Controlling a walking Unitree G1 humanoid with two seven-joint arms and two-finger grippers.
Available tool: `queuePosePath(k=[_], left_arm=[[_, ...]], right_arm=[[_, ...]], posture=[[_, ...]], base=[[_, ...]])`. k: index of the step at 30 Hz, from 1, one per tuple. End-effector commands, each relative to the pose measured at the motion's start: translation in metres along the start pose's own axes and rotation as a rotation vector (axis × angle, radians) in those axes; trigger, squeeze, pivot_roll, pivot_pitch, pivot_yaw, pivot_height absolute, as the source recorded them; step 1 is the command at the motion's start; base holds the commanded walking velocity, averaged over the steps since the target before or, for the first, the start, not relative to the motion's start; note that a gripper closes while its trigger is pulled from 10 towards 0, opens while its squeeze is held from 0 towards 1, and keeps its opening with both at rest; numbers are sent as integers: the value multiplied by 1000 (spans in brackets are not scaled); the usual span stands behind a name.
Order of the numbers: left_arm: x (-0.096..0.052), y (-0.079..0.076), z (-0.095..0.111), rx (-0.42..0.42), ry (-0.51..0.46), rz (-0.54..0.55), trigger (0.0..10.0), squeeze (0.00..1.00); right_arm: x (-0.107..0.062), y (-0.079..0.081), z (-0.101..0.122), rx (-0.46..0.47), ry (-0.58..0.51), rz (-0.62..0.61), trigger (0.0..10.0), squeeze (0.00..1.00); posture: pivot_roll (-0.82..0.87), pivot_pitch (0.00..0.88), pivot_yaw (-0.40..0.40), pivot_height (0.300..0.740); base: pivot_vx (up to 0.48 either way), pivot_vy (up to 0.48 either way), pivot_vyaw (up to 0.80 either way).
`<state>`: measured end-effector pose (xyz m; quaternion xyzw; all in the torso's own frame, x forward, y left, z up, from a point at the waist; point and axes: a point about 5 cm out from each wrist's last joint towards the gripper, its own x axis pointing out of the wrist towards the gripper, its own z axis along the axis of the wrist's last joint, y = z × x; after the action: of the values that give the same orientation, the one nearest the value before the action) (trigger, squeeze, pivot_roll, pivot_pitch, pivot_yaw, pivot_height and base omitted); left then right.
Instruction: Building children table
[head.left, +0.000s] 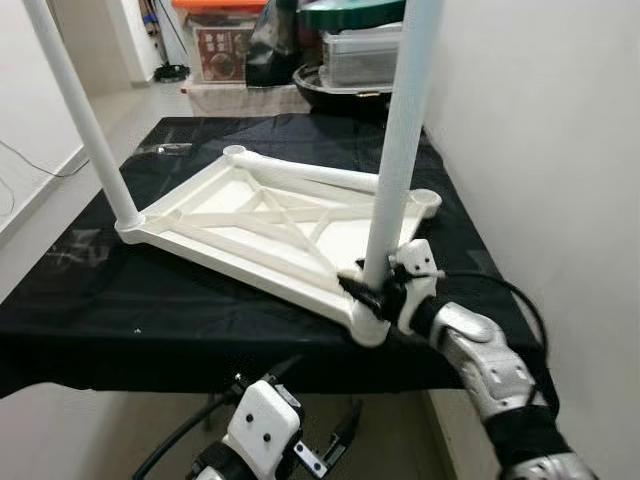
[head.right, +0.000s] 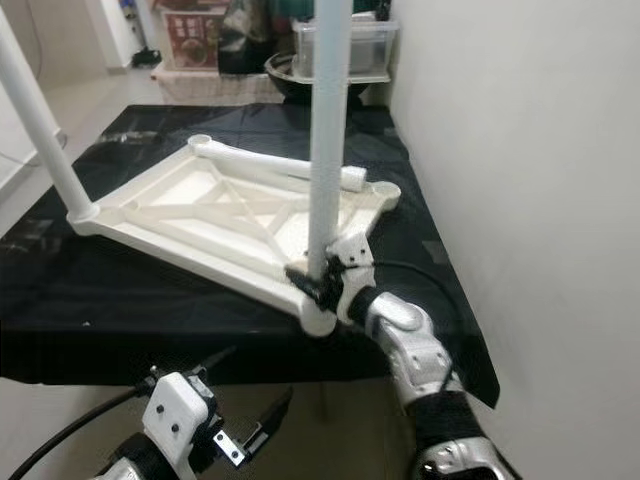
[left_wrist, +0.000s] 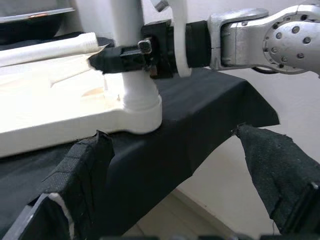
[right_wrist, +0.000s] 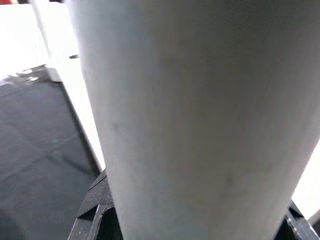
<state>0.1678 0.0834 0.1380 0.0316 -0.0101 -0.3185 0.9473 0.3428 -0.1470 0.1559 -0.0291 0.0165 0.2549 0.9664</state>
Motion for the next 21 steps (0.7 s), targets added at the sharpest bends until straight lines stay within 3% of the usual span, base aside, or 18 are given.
queuePosePath(k=[1,3,5,6,7,8,11,12,14,16,17,18,21], left_arm=[[-1,0,-1,17,11,3,10000,0],[-1,1,-2,18,12,3,10000,0],[-1,1,-2,18,12,3,10000,0],[0,1,-2,19,13,2,10000,0],[0,1,-2,19,13,2,10000,0],[0,1,-2,20,13,1,10000,0],[0,1,-2,20,13,1,10000,0],[0,1,-2,21,13,0,10000,0],[0,1,-2,21,13,0,10000,0],[1,1,-2,23,11,2,10000,0],[1,1,-2,23,11,2,10000,0],[1,1,-2,23,10,3,10000,0],[1,0,-2,24,10,4,10000,0]], right_arm=[[-2,-8,-12,4,69,-150,0,0],[-3,-11,-14,20,72,-428,0,0],[-3,-11,-14,20,72,-428,0,0],[-7,-5,-14,61,73,-674,0,0],[-7,-5,-14,61,73,-674,0,0],[-9,2,-13,107,78,-774,0,0],[-9,2,-13,107,78,-774,0,0],[-9,11,-13,150,79,-855,0,0],[-9,11,-13,150,79,-855,0,0],[-3,30,-11,241,74,-957,0,0],[-3,30,-11,241,74,-957,0,0],[2,38,-10,274,66,-938,10000,0],[6,42,-9,292,60,-916,10000,0]], posture=[[109,98,-25,740],[104,100,-25,740],[104,100,-25,740],[102,101,-23,740],[102,101,-23,740],[102,101,-23,740],[102,101,-23,740],[104,101,-24,740],[104,101,-24,740],[110,100,-30,740],[110,100,-30,740],[111,101,-30,740],[110,101,-31,740]], base=[[0,0,0],[0,0,0],[0,0,0],[0,0,0],[0,0,0],[0,0,0],[0,0,0],[0,0,0],[0,0,0],[0,0,0],[0,0,0],[0,0,0],[0,0,0]])
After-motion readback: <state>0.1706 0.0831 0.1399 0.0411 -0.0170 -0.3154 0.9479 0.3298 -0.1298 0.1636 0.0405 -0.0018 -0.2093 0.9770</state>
